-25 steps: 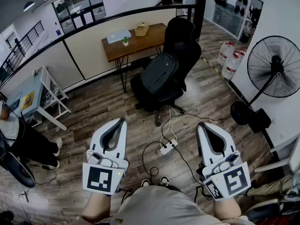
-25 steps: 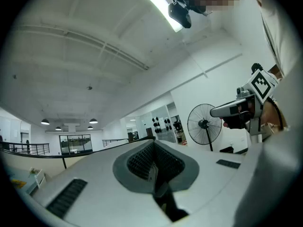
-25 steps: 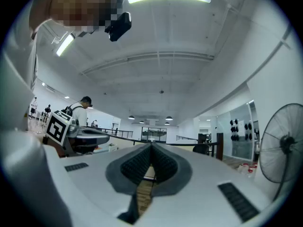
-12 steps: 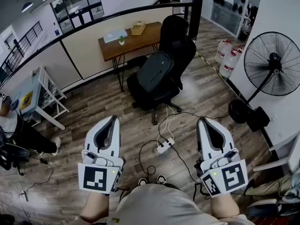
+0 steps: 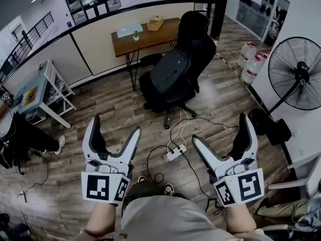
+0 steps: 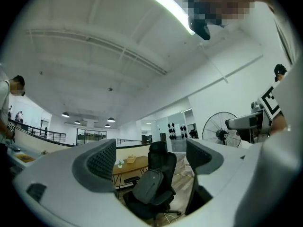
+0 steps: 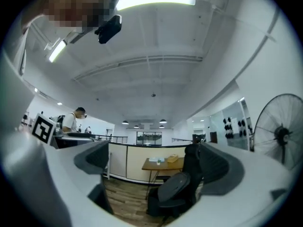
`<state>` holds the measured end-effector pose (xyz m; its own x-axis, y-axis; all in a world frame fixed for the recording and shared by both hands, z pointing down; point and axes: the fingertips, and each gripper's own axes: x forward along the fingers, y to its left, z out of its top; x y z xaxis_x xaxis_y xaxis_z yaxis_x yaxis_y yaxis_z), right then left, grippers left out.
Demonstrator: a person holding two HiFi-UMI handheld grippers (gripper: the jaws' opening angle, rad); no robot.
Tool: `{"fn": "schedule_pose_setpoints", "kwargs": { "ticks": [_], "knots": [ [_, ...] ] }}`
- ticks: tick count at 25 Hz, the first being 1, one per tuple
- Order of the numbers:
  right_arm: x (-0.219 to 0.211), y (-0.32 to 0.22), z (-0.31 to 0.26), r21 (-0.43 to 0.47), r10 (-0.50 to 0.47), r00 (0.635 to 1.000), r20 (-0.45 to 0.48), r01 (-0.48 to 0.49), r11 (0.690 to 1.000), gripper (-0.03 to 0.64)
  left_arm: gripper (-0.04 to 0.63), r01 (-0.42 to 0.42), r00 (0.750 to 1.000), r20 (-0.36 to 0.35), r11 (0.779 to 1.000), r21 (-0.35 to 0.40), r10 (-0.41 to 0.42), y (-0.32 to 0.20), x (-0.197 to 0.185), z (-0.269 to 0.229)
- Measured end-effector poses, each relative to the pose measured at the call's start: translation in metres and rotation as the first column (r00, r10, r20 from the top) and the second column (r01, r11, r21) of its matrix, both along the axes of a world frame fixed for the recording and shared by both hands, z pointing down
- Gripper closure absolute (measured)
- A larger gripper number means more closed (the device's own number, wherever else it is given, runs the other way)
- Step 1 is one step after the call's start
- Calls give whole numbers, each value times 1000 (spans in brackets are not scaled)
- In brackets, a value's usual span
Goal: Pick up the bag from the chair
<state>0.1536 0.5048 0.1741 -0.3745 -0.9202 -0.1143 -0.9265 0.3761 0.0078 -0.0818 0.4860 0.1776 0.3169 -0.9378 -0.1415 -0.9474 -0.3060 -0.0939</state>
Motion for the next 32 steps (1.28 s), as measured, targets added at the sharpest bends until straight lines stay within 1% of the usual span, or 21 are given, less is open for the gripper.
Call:
{"fn": "schedule_pose_setpoints", "kwargs": {
  "ticks": [1, 2, 5, 10, 12, 14, 18, 23, 27, 32],
  "knots": [
    [2, -3, 1, 6, 15, 1000, -11, -15, 1000, 18, 153, 15, 1000, -1, 1000, 1, -15, -1, -3, 0],
    [3, -5, 2, 9, 20, 1000, -17, -20, 1000, 18, 152, 23, 1000, 9, 1000, -1, -23, -3, -5, 1],
    [-2, -15, 6, 1, 7, 1000, -16, -7, 1000, 18, 150, 23, 999, 28, 1000, -16, -23, -11, -8, 8],
    [-9, -37, 19, -16, 6, 999, -44, -7, 1000, 18, 150, 41, 999, 6, 999, -9, -41, -33, -19, 17],
    [-9, -50, 27, -31, 19, 998, -56, -20, 999, 20, 150, 35, 999, 3, 999, -14, -35, -48, -22, 24],
    [-13, -65, 36, -51, 25, 999, -46, -27, 998, 20, 150, 24, 1000, 4, 999, -27, -24, -65, -27, 32],
    [-34, -103, 42, -75, 25, 999, -21, -26, 997, 20, 150, 4, 1000, 4, 999, -43, -4, -106, -46, 38],
    [-63, -154, 40, -74, 36, 999, -40, -39, 996, 20, 150, -9, 1000, -21, 997, -71, 8, -167, -78, 45],
    [-87, -204, 52, -105, 71, 997, -40, -75, 992, 21, 150, -32, 999, -11, 996, -84, 31, -221, -108, 51],
    [-130, -267, 58, -133, 84, 996, 3, -83, 988, 21, 150, -84, 996, 7, 989, -122, 85, -290, -143, 59]
  ]
}}
